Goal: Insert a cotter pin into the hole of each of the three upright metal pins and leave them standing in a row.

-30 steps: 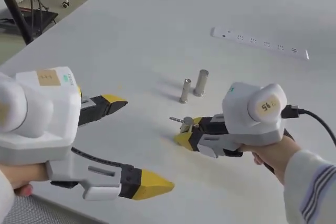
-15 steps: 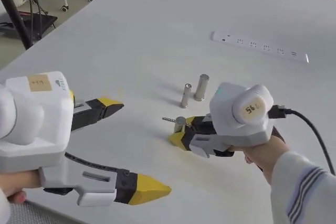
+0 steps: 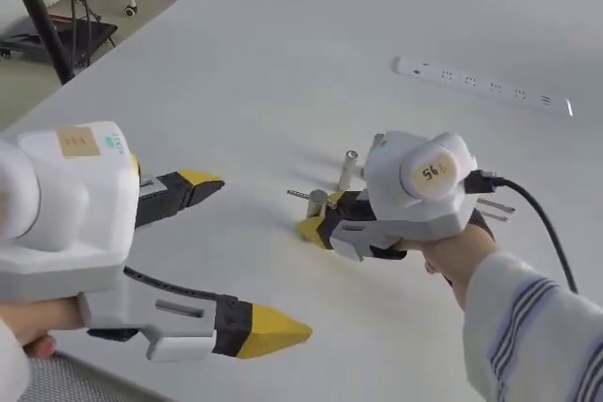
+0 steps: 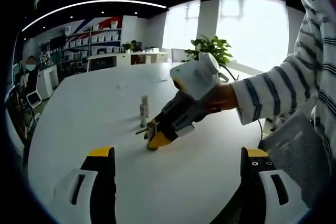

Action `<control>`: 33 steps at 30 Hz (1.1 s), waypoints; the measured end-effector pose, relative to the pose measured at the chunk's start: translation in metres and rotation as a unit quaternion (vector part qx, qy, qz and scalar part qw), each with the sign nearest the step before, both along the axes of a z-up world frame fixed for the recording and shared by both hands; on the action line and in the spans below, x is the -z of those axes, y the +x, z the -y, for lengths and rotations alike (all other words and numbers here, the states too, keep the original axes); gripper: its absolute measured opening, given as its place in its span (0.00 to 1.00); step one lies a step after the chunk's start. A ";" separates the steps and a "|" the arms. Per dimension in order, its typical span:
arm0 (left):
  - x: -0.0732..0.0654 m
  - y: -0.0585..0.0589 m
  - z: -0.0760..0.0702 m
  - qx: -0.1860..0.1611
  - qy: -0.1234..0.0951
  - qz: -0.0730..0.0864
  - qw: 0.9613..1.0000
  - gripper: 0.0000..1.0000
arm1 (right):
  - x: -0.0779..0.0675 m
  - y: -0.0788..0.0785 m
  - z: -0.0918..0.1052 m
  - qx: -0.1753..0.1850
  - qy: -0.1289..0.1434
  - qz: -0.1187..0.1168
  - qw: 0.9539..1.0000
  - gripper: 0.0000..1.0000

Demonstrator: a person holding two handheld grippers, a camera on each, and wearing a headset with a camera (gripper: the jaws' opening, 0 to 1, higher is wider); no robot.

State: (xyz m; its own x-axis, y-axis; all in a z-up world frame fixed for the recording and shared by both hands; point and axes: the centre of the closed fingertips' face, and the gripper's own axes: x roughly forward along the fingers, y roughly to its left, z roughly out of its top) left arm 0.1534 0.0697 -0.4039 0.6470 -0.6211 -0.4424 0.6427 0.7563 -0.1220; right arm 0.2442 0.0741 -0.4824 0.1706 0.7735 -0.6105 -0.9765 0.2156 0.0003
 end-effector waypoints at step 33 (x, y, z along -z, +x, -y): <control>0.006 0.004 -0.010 -0.003 0.025 -0.012 1.000 0.99 | -0.032 -0.015 0.003 0.023 0.043 0.012 0.999 0.44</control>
